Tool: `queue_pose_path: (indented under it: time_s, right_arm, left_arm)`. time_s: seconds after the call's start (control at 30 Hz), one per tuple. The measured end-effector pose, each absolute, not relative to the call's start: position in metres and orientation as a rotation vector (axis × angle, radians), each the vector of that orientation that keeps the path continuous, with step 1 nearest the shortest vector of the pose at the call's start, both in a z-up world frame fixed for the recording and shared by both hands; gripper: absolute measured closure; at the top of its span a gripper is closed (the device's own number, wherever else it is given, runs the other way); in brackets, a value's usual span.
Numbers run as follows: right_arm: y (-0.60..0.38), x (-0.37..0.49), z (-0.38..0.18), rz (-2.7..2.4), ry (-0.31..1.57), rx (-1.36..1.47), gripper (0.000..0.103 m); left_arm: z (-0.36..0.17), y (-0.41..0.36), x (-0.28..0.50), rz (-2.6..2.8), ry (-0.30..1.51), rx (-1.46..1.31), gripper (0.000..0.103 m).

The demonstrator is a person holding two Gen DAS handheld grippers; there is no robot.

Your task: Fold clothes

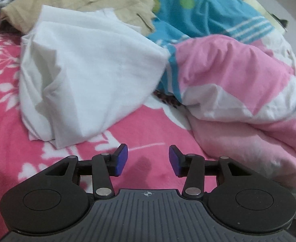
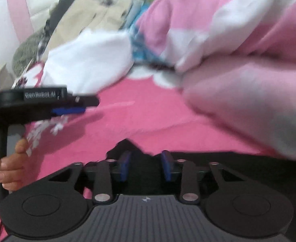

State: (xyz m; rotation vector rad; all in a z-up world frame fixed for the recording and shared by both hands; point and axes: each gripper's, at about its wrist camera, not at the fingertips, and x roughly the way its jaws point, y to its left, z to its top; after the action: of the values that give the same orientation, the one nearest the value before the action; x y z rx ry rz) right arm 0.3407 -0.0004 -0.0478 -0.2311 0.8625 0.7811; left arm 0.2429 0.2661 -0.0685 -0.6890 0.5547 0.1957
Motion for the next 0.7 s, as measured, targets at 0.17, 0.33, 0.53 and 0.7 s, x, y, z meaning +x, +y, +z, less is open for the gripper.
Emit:
queue_pose_path:
  time_s: [0.17, 0.33, 0.53, 0.7]
  right_arm:
    - [-0.001, 0.312, -0.040, 0.835, 0.792, -0.244, 0.101]
    - [-0.006, 0.266, -0.036, 0.850, 0.691, -0.305, 0.101]
    - [-0.008, 0.230, -0.045, 0.876, 0.667, -0.349, 0.101]
    - [-0.021, 0.243, -0.033, 0.775, 0.641, -0.250, 0.097]
  left_arm:
    - [-0.070, 0.266, 0.246, 0.090, 0.602, -0.696, 0.057]
    - [-0.070, 0.261, 0.249, -0.041, 0.638, -0.710, 0.054]
    - [-0.074, 0.251, 0.254, -0.134, 0.694, -0.695, 0.049]
    - [-0.075, 0.250, 0.254, -0.140, 0.696, -0.694, 0.047]
